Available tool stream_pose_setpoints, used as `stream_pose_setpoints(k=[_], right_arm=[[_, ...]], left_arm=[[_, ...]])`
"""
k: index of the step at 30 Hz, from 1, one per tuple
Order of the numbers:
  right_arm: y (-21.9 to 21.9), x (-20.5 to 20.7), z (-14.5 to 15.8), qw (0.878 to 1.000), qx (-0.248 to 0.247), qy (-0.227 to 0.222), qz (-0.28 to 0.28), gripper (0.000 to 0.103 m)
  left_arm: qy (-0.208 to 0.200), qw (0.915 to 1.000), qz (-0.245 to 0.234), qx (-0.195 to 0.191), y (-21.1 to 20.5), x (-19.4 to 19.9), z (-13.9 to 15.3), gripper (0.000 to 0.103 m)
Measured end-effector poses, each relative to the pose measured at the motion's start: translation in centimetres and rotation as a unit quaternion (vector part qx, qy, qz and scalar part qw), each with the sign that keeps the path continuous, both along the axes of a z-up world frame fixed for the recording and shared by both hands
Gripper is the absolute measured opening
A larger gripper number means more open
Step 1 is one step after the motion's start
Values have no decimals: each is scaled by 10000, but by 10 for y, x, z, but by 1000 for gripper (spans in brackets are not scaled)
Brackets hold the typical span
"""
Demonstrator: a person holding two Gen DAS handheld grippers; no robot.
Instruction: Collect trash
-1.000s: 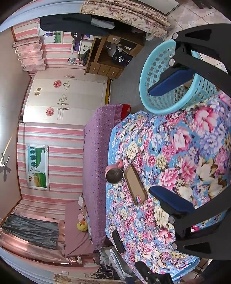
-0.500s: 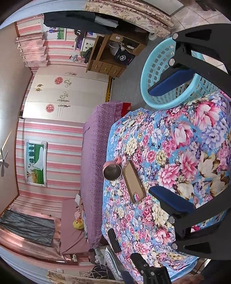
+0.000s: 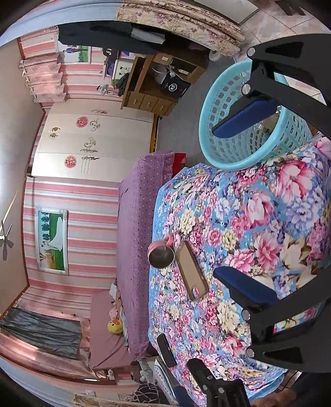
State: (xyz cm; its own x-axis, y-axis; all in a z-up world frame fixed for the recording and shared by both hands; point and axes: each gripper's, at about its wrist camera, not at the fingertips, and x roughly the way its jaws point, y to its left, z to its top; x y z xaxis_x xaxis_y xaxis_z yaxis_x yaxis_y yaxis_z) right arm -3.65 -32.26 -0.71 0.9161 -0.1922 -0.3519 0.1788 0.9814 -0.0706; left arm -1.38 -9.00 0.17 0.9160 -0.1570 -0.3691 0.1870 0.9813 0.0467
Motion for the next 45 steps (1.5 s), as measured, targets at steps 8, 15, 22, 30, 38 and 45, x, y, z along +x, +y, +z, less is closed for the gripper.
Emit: stream_pose_setpoints(k=[8, 15, 22, 30, 38, 45], right_arm=[[-1, -1, 1, 10000, 20, -40, 25, 99], [0, -1, 3, 9999, 32, -71, 90, 99], [1, 2, 3, 9999, 51, -48, 123, 99], [3, 3, 2, 9999, 39, -37, 119, 99], [3, 2, 2, 9999, 40, -26, 105, 99], [0, 1, 3, 9999, 68, -25, 83, 99]], left_arm=[[-47, 10000, 29, 49, -5, -2, -1, 98], [-47, 9999, 38, 92, -8, -2, -1, 98], [-60, 9999, 26, 83, -8, -1, -1, 98], [-71, 9999, 61, 78, -6, -2, 1, 98], [-46, 9999, 91, 70, -4, 0, 0, 98], [-27, 9999, 127, 69, -2, 1, -1, 98]])
